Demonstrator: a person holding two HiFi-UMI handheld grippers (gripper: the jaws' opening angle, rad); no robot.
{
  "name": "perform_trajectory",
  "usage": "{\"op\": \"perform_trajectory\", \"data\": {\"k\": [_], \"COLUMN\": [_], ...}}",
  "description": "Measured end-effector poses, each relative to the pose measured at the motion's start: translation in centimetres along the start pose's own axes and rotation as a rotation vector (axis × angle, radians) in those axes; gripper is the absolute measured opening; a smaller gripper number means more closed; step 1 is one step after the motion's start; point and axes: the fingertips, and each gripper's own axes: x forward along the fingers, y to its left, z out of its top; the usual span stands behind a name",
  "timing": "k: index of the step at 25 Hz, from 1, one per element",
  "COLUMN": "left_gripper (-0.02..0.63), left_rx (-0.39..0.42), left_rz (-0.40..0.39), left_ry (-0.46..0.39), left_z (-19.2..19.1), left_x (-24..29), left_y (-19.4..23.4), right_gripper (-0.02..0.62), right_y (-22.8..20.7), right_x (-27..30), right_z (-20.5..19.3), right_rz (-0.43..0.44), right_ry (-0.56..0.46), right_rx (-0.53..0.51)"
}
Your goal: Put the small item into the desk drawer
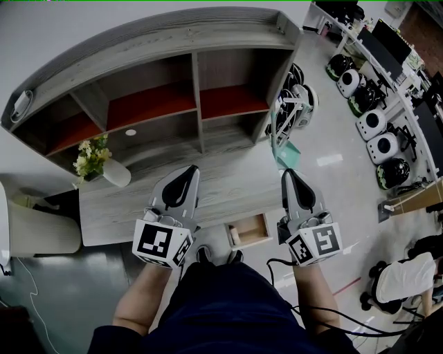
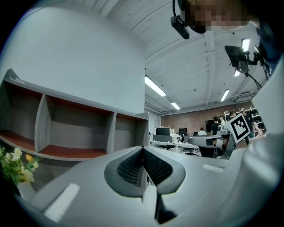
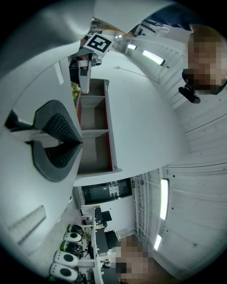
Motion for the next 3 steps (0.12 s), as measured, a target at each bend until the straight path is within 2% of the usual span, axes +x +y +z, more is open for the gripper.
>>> {"op": "perform_trajectory", "data": {"k": [3], "left_gripper": [0.005], "left_rx": [0.0], "left_rz": [0.0], "left_ry": [0.003], "left_z": [-0.28], "left_x": [0.14], "left_y": [0.16], "right_gripper": [0.006], "right_y": [-0.06], "right_x": [0.2], "right_z": [-0.2], "right_rz": [0.0], "right_ry": [0.003], "right_rx": [0.002]}}
